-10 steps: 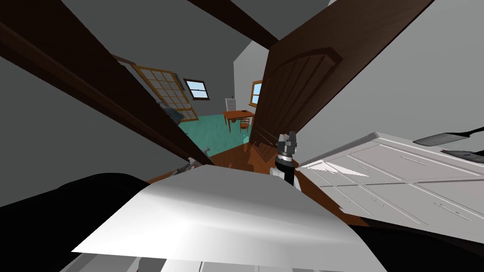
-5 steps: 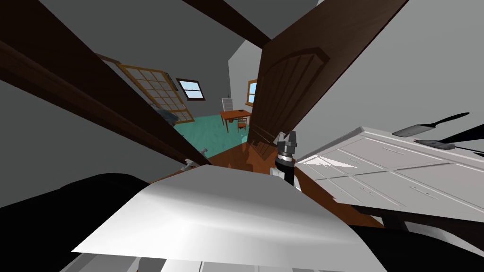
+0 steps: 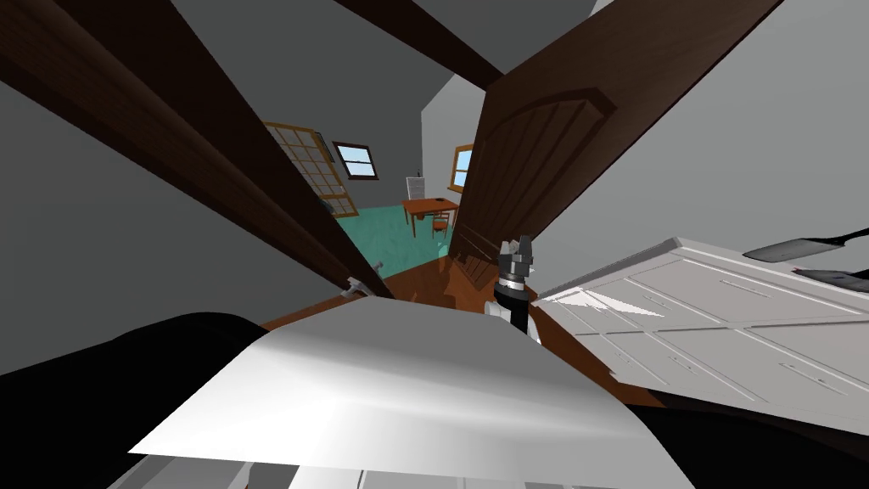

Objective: Pull the door open

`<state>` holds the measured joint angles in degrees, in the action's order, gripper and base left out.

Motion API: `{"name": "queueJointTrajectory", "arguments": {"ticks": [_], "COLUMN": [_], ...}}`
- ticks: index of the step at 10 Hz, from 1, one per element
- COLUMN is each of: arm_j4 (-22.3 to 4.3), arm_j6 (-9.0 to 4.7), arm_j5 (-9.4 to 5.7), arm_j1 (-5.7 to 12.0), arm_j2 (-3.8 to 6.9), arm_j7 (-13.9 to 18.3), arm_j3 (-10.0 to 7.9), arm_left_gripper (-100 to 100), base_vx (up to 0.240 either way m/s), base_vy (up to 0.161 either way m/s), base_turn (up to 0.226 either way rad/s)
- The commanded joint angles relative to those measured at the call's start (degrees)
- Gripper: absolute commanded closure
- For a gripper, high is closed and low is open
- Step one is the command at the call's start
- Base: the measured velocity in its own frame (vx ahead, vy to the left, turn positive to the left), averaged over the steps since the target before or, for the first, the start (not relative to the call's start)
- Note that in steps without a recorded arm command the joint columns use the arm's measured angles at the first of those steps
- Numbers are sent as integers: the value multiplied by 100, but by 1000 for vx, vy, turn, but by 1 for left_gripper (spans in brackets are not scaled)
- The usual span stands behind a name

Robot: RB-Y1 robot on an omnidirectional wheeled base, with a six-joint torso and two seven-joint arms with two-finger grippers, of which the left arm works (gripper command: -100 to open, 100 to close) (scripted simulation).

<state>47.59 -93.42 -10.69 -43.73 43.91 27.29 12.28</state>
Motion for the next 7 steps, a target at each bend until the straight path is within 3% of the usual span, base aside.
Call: {"name": "queueJointTrajectory", "arguments": {"ticks": [1, 3, 7], "arm_j4": [-91, -99, -84], "arm_j6": [-201, -6, 62], "arm_j5": [-76, -86, -170], "arm_j1": [-113, -63, -35], "arm_j2": [-70, -29, 15], "arm_j7": [-17, 36, 132], "arm_j3": [-45, -58, -124], "arm_left_gripper": [-100, -100, -100], "base_vx": [-69, 27, 203], "base_vy": [59, -12, -88], "base_turn": [79, -30, -46]}}
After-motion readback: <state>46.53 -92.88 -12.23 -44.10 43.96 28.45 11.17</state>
